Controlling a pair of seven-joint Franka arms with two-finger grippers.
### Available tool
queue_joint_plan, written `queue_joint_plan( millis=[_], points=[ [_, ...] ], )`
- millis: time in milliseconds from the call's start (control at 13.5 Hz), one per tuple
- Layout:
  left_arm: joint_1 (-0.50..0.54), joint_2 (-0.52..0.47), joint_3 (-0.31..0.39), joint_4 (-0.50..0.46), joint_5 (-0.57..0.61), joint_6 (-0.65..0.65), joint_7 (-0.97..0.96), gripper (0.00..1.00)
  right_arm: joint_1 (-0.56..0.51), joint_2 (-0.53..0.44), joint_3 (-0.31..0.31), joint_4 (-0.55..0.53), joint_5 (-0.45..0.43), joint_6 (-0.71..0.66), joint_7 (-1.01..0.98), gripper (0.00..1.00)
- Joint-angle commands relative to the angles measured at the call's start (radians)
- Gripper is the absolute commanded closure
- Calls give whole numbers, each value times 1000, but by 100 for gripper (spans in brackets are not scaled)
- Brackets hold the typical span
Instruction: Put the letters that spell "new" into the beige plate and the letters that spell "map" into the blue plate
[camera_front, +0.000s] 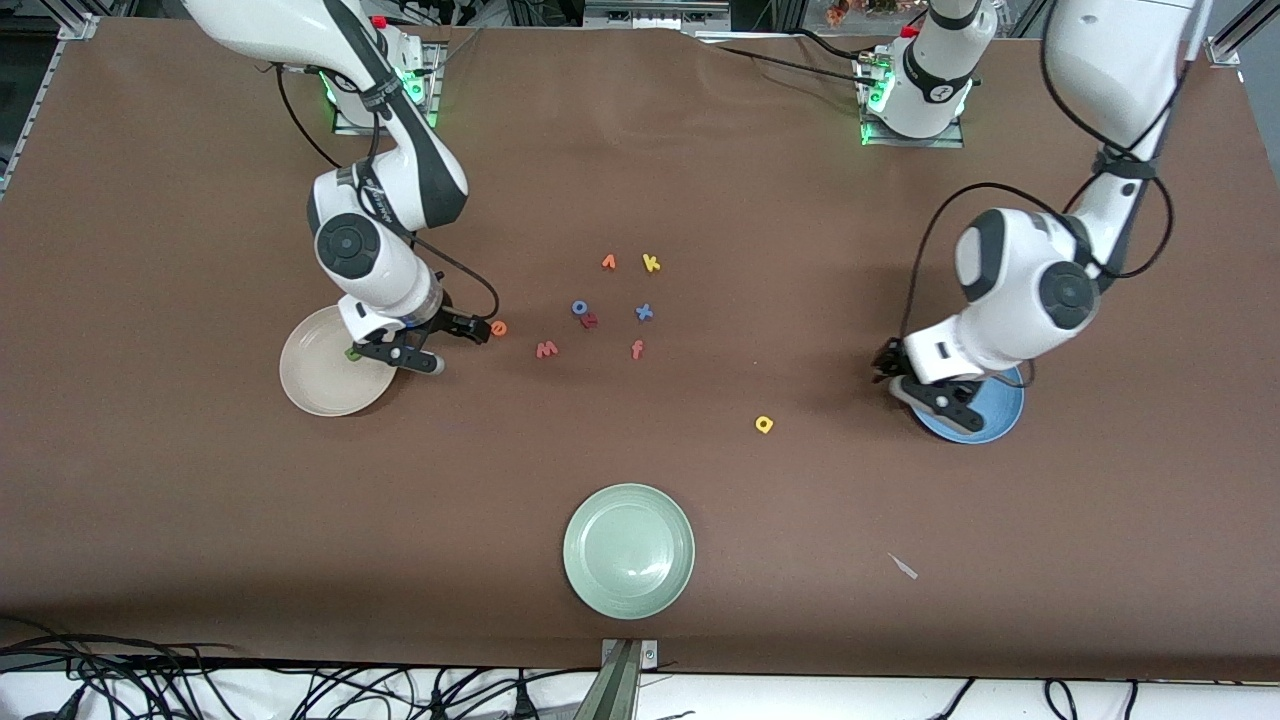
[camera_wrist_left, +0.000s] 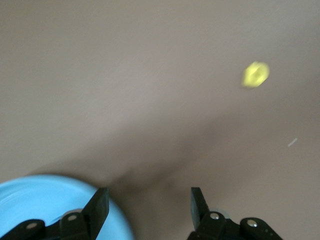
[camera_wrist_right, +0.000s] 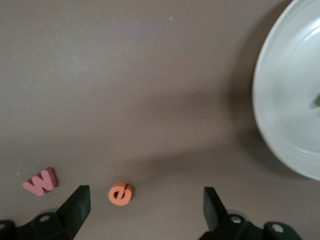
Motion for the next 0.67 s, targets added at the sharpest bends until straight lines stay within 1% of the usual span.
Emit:
queue_joint_plan(
  millis=[0,223,371,594],
  points=[
    [-99,76,10,107,18,22,-173,26,-1,24,35,-10,17,49,48,0],
    [-165,170,13,193,18,47,-203,25,8,48,52,-13,15,79,76,0],
    [-188,213,14,208,18,64,-204,26,27,73,52,-13,17,103,76,0],
    [-220,291,19,273,19,100,-209,26,33,94,52,-16,17,115,76,0]
  ],
)
